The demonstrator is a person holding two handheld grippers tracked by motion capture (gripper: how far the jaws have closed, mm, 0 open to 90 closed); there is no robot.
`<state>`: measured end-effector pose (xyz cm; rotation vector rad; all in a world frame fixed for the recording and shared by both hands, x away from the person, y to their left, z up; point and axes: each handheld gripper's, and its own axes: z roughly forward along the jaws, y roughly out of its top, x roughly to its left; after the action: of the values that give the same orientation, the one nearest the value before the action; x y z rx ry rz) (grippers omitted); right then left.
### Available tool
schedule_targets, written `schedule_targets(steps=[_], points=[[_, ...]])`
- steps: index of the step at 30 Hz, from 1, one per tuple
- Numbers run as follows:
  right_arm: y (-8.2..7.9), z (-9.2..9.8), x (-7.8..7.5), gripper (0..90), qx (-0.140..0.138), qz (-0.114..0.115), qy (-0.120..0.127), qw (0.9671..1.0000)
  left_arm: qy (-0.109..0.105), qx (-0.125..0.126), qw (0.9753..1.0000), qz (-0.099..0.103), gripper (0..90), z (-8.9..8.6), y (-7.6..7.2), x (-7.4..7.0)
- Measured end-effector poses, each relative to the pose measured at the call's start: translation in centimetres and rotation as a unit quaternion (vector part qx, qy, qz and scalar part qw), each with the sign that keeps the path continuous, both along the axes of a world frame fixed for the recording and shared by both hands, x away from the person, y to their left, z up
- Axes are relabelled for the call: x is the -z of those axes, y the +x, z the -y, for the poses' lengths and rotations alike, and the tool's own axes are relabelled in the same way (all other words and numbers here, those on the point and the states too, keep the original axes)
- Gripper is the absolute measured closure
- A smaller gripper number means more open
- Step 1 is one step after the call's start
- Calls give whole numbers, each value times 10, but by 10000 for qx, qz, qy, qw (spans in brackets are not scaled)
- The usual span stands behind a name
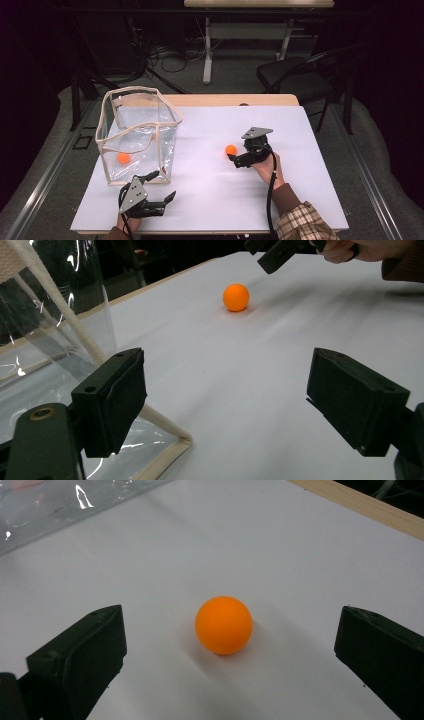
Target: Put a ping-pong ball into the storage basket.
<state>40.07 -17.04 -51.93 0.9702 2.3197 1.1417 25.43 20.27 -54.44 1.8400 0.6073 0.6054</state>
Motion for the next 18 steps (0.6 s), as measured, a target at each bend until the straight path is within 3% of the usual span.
schedule_targets(steps=[7, 18], points=[[8, -2, 0, 0, 43, -81, 51, 9999, 13, 1, 10000, -1, 159, 1, 1, 0], [19, -11, 4, 0, -40, -221, -111, 9997, -7, -9, 10000, 5, 159, 0, 0, 0]])
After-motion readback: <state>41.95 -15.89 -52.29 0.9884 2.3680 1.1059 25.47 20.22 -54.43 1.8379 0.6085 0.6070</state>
